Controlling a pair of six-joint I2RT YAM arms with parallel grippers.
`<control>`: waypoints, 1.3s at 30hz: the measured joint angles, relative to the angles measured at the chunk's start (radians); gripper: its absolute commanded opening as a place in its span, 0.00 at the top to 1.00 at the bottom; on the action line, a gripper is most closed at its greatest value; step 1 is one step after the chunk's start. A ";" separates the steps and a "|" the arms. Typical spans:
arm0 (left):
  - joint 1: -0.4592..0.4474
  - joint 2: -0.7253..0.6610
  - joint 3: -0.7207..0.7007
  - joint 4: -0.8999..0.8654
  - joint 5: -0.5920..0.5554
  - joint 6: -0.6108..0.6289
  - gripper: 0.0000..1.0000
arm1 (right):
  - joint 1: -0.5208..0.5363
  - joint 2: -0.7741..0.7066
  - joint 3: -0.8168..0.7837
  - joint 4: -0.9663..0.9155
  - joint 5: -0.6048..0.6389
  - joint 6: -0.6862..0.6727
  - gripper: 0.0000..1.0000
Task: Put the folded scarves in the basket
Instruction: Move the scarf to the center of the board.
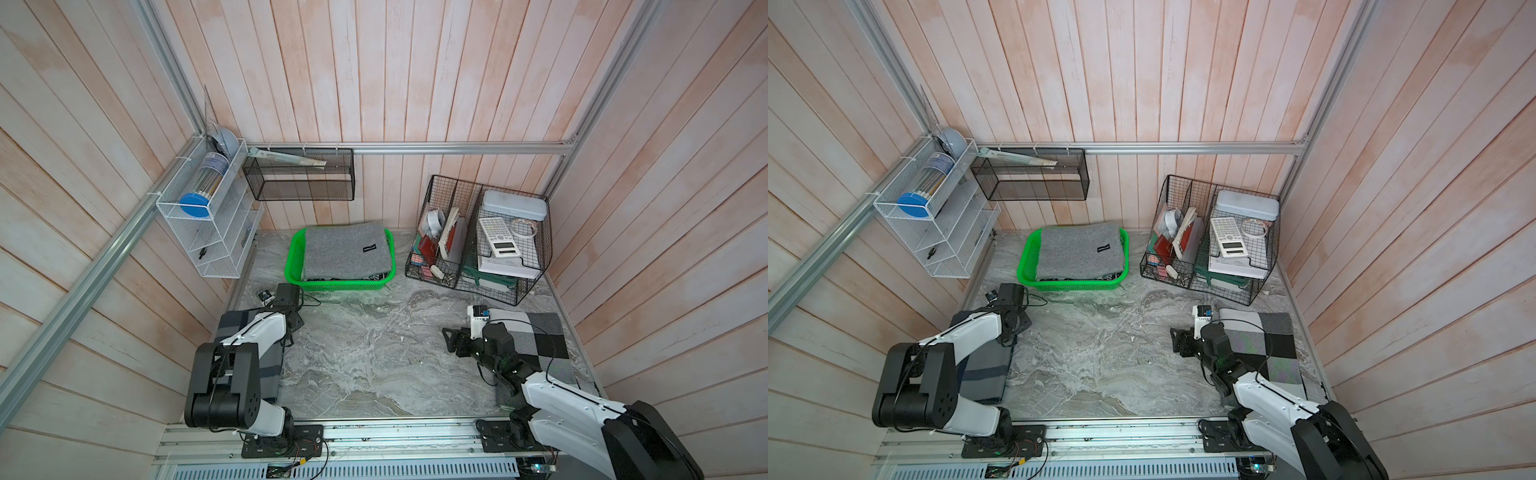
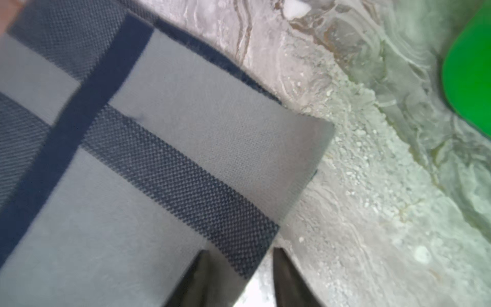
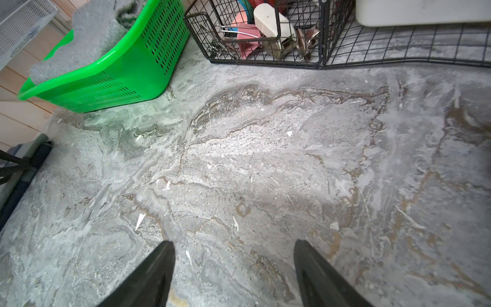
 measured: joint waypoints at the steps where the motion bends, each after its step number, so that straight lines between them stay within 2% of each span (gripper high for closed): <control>1: 0.001 0.010 0.003 0.003 0.004 0.000 0.72 | 0.000 0.005 0.006 -0.002 -0.003 0.000 0.24; 2: 0.001 0.019 0.004 0.008 0.010 0.003 0.85 | 0.000 0.010 0.013 -0.002 -0.005 0.001 0.24; 4: 0.003 0.028 0.004 0.017 0.027 0.010 1.00 | 0.000 0.013 0.018 -0.002 -0.008 0.003 0.24; 10: 0.005 0.016 0.000 0.073 0.180 0.007 1.00 | 0.000 0.006 0.018 -0.003 -0.012 0.003 0.24; 13: -0.031 -0.026 -0.032 0.100 0.255 -0.001 1.00 | 0.000 -0.013 0.017 -0.005 -0.016 0.008 0.24; 17: -0.163 -0.113 -0.113 0.124 0.308 -0.023 1.00 | 0.000 -0.058 0.017 -0.029 -0.040 0.038 0.24; 25: -0.513 -0.267 -0.279 0.219 0.364 -0.165 1.00 | 0.000 -0.219 0.017 -0.123 -0.094 0.138 0.24; 26: -0.570 -0.278 -0.288 0.242 0.372 -0.188 0.95 | 0.001 -0.235 0.017 -0.130 -0.100 0.150 0.24; 27: -0.618 -0.284 -0.291 0.258 0.380 -0.206 0.84 | 0.002 -0.245 0.017 -0.136 -0.104 0.160 0.24; 29: -0.713 -0.297 -0.288 0.297 0.394 -0.235 0.37 | 0.008 -0.253 0.017 -0.150 -0.112 0.176 0.24; 30: -0.742 -0.308 -0.286 0.307 0.396 -0.242 0.23 | 0.011 -0.251 0.019 -0.160 -0.116 0.183 0.24; 31: -0.768 -0.326 -0.283 0.314 0.396 -0.249 0.14 | 0.018 -0.245 0.022 -0.170 -0.117 0.188 0.24; 33: -0.789 -0.375 -0.280 0.319 0.389 -0.259 0.07 | 0.036 -0.220 0.032 -0.181 -0.117 0.195 0.24; 39: -0.791 -0.568 -0.278 0.221 0.243 -0.301 0.06 | 0.150 -0.041 0.135 -0.185 -0.103 0.203 0.24</control>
